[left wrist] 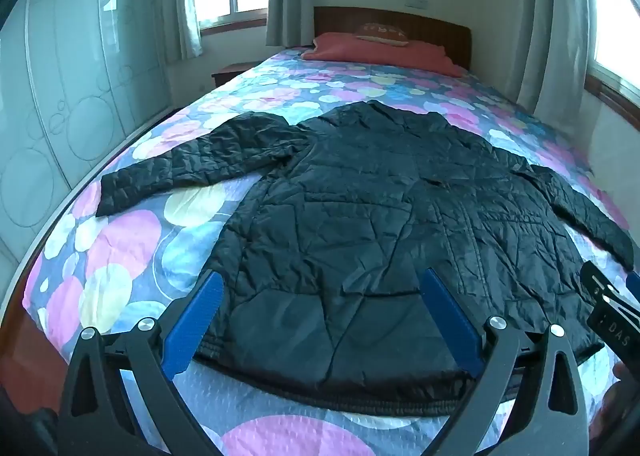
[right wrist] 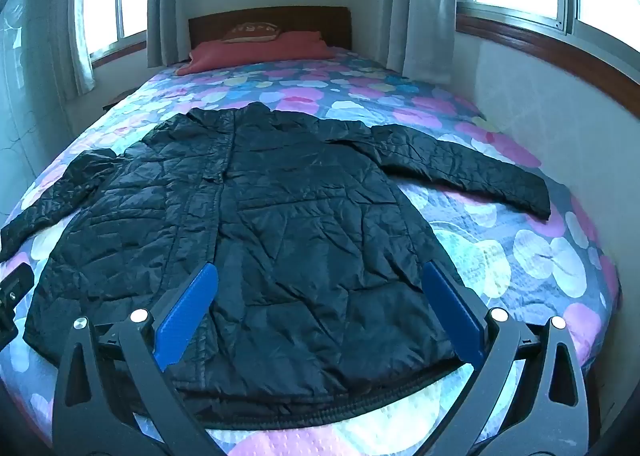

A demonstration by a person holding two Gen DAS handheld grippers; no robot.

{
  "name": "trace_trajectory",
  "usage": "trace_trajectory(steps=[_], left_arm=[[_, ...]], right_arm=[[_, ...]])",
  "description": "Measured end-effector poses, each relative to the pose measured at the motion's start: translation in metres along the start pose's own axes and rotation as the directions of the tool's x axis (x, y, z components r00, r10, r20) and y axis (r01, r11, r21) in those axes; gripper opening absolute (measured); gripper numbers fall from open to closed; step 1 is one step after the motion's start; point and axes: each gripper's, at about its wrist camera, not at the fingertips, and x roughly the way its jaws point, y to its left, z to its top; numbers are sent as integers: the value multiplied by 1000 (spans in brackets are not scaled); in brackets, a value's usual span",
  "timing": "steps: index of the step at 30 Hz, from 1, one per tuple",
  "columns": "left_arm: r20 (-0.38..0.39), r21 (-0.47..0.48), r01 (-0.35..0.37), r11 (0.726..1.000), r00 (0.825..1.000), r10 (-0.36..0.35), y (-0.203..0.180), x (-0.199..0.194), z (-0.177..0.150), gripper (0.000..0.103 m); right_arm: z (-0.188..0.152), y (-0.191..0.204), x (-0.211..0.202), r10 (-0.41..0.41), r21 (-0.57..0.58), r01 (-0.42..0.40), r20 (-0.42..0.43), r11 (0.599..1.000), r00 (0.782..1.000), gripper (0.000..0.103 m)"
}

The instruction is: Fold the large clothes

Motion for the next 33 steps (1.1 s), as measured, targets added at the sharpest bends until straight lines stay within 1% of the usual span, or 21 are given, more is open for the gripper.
trace_trajectory(steps=[4,6,7,8,10,12,20,33], left_arm=[[-10,-13,19,1000,1000,-19,2,1,2,98],[-5,-14,24,1000,1000,-24,-1,-3,1,98],[-2,-15,24,1000,1000,-24,-1,-4,1,98],[13,6,7,1000,1000,-7,-5,-9,-5,98],[17,5,11,1000,1000,-12,-6,-12,-6,98],[6,6,14,1000,1000,-14,-6,-14,1,98],[-8,4,30,1000,1000,-30,-6,-16,2,98],[3,9,32,999,999,-32,-10,-24,0,98]], right_arm=[[1,-2,1,5,6,-5,-1,1000,1000,101],[1,3,-6,8,8,-8,-1,1000,1000,101],[1,3,-6,7,9,-7,0,1000,1000,101],[2,3,-6,6,10,-6,0,1000,1000,101],[4,2,-7,7,15,-7,1,1000,1000,101],[4,0,-16,9,10,-9,22,1000,1000,101],[3,-1,-22,7,7,-7,14,1000,1000,101],[-3,-2,-33,15,7,-15,23,1000,1000,101]])
